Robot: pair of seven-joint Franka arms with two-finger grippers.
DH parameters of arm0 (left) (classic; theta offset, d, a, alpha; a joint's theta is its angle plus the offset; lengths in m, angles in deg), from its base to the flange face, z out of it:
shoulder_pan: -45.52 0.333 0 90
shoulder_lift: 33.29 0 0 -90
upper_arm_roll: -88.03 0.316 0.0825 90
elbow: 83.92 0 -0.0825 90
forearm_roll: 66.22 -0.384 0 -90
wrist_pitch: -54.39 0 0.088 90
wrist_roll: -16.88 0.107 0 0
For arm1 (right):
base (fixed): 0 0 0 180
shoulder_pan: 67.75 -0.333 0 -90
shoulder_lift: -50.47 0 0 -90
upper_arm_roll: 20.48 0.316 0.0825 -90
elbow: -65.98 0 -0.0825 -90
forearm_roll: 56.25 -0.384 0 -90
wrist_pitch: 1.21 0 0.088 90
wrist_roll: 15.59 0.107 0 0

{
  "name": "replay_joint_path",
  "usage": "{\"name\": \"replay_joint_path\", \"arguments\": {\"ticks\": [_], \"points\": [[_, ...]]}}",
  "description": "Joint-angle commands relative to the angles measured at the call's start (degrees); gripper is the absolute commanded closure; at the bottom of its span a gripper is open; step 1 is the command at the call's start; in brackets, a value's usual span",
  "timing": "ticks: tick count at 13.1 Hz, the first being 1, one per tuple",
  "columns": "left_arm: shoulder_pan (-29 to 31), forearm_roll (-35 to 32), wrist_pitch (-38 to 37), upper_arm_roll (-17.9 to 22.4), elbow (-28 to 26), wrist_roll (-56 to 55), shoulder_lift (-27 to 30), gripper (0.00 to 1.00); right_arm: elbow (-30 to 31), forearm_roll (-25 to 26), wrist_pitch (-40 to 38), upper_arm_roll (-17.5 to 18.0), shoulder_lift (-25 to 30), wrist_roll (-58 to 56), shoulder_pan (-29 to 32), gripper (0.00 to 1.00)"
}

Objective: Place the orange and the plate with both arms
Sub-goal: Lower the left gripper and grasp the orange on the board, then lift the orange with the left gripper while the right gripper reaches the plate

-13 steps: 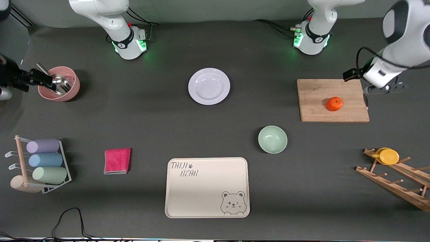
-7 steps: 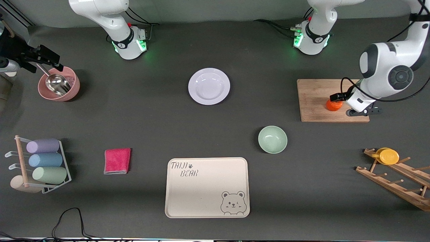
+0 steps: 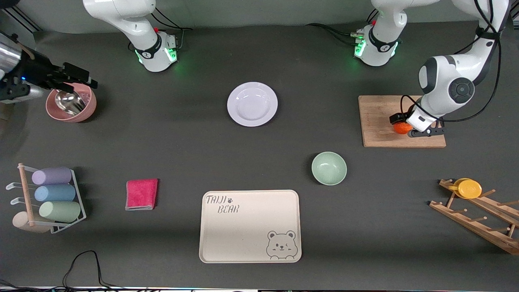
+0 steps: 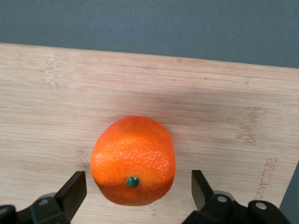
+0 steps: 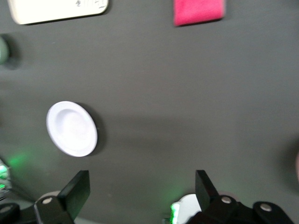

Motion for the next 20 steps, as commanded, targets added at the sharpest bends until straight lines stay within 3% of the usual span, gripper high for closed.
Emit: {"name": "replay_joint_path", "arguments": {"ticks": [1, 2, 3, 4, 8, 10, 12, 15, 18, 20], "points": [[0.35, -0.69, 1.87, -0.16, -0.70, -0.76, -0.22, 0.00, 9.81, -7.49, 6.25, -1.08, 1.98, -4.12, -0.29, 0.00], [0.35, -0.69, 2.22, -0.16, -0.70, -0.76, -0.31, 0.10, 12.81, -10.04, 8.45, -1.08, 2.24, -6.13, -0.29, 0.00], [0.35, -0.69, 2.75, -0.16, -0.88, -0.68, -0.31, 0.91, 15.45, -12.42, 9.95, -1.17, 2.25, -8.94, -0.29, 0.00], [0.35, -0.69, 2.84, -0.08, -0.88, -0.67, -0.31, 1.00, 17.91, -15.05, 11.62, -1.09, 2.07, -11.06, -0.29, 0.00], [0.35, -0.69, 2.75, -0.16, -0.79, -0.41, -0.23, 1.00, 29.77, -29.89, 19.96, -1.08, -0.64, -25.62, -0.47, 0.00], [0.26, -0.69, 0.13, -0.16, 0.17, 0.03, 2.30, 1.00, 33.04, -37.80, 21.21, -1.08, -5.46, -36.68, -0.38, 0.00], [0.26, -0.78, -11.85, -0.43, 4.46, 0.11, 8.62, 1.00, 35.24, -47.20, 21.30, -1.26, -12.05, -48.72, -0.38, 0.00], [0.00, -0.69, -35.76, -0.60, 19.98, 0.12, 11.99, 1.00, 36.13, -55.84, 21.22, -1.26, -21.63, -63.50, -0.47, 0.00], [-1.66, -0.17, -53.44, -0.78, 35.89, 0.12, 11.38, 1.00, 36.13, -62.87, 20.51, -1.17, -30.69, -75.56, -0.56, 0.00], [-3.33, -0.17, -61.72, -0.87, 44.96, 0.12, 9.98, 1.00, 36.13, -64.03, 20.42, -1.08, -33.43, -77.78, -0.91, 0.00]]}}
